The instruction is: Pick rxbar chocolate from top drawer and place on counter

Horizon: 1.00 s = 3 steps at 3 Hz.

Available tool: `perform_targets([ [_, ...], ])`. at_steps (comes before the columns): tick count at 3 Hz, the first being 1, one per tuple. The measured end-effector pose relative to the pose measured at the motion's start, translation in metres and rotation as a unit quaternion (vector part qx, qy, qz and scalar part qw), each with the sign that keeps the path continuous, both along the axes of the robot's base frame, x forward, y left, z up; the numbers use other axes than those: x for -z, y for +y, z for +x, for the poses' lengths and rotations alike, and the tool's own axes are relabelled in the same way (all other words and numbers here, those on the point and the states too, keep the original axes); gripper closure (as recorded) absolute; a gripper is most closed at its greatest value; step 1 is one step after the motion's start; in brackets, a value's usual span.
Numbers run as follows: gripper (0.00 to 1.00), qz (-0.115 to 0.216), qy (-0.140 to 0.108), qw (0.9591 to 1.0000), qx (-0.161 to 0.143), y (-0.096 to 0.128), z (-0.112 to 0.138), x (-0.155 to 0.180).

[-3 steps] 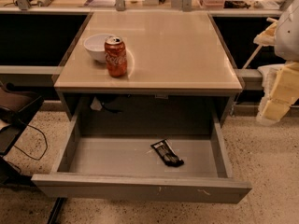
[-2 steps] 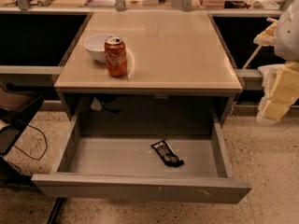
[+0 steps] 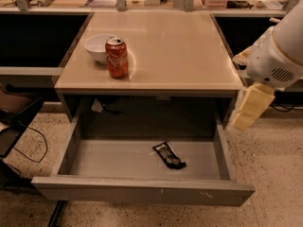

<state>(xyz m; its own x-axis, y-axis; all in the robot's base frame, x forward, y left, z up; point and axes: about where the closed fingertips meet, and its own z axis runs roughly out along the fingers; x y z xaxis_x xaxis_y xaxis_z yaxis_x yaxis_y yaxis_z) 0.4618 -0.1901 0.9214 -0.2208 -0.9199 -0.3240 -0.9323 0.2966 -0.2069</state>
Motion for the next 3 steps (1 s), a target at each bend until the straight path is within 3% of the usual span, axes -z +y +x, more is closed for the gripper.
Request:
perform_targets([
  [1,0.0,0.027,0.002,0.9986,0.045,0.009,0.017,0.058],
  [2,0.0,0.04,0.012,0.9924,0.116,0.007,0.033,0.124],
  [3,0.0,0.055,-0.002,0.9884,0.141,0.009,0.043,0.124],
])
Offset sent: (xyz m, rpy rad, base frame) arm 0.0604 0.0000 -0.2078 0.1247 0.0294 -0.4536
